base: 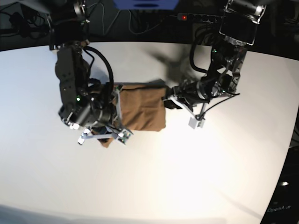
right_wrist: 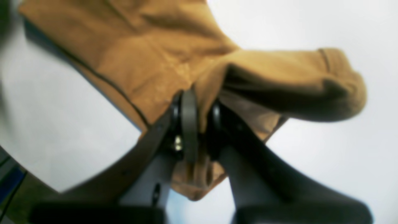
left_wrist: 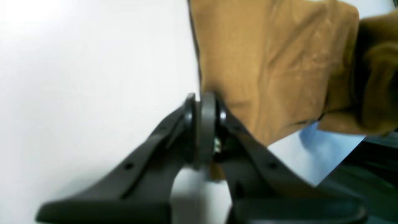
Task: Fold the T-shirt properly
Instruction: 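Lift the collar end with the right gripper and fold it over the stack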
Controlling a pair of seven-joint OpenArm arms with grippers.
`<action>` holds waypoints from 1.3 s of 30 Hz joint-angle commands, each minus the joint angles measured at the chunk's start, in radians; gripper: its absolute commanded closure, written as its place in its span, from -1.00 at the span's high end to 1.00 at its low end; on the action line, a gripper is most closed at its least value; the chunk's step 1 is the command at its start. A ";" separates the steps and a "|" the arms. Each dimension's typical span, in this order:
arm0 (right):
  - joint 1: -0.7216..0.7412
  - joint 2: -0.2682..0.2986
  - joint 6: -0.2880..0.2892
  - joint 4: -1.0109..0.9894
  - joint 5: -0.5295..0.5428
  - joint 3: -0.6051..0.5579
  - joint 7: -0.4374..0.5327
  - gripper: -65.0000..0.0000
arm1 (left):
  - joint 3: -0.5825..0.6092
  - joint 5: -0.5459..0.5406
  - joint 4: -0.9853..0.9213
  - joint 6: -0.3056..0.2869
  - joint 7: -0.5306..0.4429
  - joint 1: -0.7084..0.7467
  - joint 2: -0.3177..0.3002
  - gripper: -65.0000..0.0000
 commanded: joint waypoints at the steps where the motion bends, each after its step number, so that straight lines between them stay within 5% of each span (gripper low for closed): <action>1: 0.041 -0.011 0.000 0.015 0.001 0.001 0.011 -0.98 | 0.002 0.018 0.006 0.010 0.023 -0.005 -0.003 -0.91; 22: 0.010 -0.137 0.000 0.015 0.002 -0.154 0.011 -0.98 | 0.011 0.009 0.017 0.010 0.019 -0.026 -0.011 -0.91; 39: 0.004 -0.142 0.000 -0.059 0.001 -0.204 0.011 -0.97 | 0.011 0.006 0.025 0.010 0.021 -0.012 -0.075 -0.91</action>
